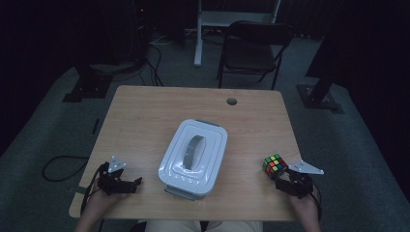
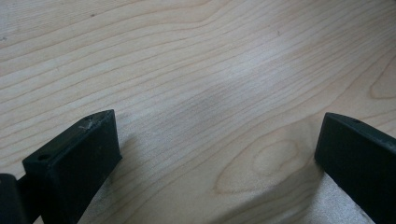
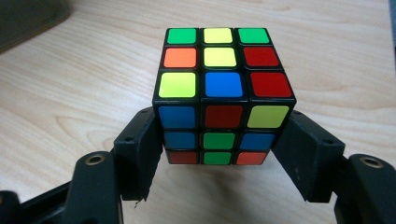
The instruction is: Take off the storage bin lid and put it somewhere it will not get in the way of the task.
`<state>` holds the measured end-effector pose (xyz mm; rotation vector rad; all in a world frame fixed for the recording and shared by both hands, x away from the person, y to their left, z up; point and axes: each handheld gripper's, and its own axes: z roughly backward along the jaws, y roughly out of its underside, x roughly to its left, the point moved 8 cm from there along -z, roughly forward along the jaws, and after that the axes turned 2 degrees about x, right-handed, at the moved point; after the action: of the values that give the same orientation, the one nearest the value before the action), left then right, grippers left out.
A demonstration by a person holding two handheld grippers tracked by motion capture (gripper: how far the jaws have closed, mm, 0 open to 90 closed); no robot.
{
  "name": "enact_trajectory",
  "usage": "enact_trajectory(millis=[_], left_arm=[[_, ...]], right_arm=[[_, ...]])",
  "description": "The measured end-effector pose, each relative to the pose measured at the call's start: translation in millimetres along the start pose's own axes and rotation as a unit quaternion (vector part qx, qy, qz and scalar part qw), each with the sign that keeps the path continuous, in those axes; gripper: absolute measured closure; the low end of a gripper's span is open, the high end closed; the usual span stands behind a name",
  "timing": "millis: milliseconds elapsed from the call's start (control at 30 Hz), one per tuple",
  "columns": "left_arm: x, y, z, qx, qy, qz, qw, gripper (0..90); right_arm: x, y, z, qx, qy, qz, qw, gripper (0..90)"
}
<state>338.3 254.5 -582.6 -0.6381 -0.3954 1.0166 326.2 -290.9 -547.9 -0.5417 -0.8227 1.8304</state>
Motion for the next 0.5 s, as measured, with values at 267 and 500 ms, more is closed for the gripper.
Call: enact_trajectory(millis=[267,500], left_arm=[[-0.1,0.0,0.0,0.000,0.000,0.000,1.0000,0.6],[0.0,0.0,0.0,0.000,0.000,0.000,1.0000,0.6]], right_arm=[[2.8,9.1,-4.0,-0.002,-0.015,-0.002,0.9999,33.9],[-0.3,14.0,-3.7,0.008,-0.018,-0.007,0.9998,30.1]])
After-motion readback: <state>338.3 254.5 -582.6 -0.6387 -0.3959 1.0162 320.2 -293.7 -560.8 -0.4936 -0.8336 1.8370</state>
